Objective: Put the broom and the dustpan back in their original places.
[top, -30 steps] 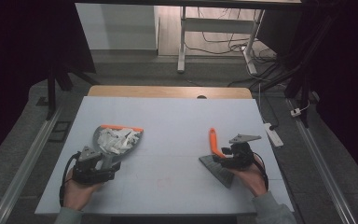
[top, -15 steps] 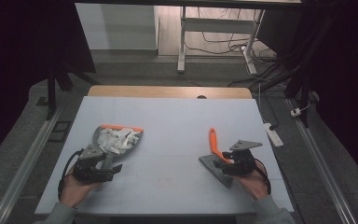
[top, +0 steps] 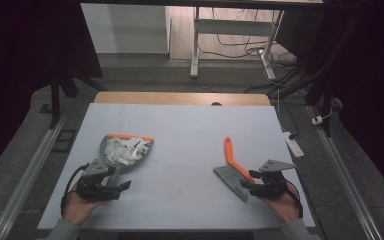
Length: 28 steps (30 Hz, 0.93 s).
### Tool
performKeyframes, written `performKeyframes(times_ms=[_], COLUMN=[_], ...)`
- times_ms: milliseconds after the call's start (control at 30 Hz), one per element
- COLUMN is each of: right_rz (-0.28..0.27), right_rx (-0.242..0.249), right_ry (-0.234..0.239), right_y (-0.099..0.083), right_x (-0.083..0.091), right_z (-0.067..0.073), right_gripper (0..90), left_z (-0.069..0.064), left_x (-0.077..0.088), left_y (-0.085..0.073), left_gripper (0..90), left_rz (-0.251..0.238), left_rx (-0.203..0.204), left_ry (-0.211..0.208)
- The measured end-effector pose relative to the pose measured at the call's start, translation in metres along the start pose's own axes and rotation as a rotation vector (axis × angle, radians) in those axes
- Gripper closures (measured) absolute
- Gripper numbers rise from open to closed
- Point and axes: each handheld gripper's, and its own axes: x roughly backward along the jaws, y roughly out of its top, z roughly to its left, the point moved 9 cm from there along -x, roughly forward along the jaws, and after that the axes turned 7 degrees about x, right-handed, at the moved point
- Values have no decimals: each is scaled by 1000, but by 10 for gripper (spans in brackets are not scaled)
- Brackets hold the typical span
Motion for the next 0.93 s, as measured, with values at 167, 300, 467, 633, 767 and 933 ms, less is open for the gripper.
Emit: performKeyframes(times_ms=[167,300,467,633,767,933], right_rz=[-13,-1,5,11,6,-2], right_rx=[2,0,8,12,12,11], right_ry=[-9,-6,-3,-7,-7,-8], right_y=[-7,-12,-10,-10,-10,-8], right_x=[8,9,6,3,3,4], right_z=[-4,-6,-5,-5,-6,-7], right_gripper=[456,459,460,460,460,460], left_z=[-2,-3,-2,-1,-2,-6], left_x=[-1,0,-1,-1,-1,-2], left_y=[-1,-1,-1,-2,-2,-4], left_gripper=[230,236,235,237,237,236], left_rz=[2,-2,5,7,9,17], left_rx=[-6,-7,-4,2,2,0], left_ry=[-4,-6,0,2,-2,-5])
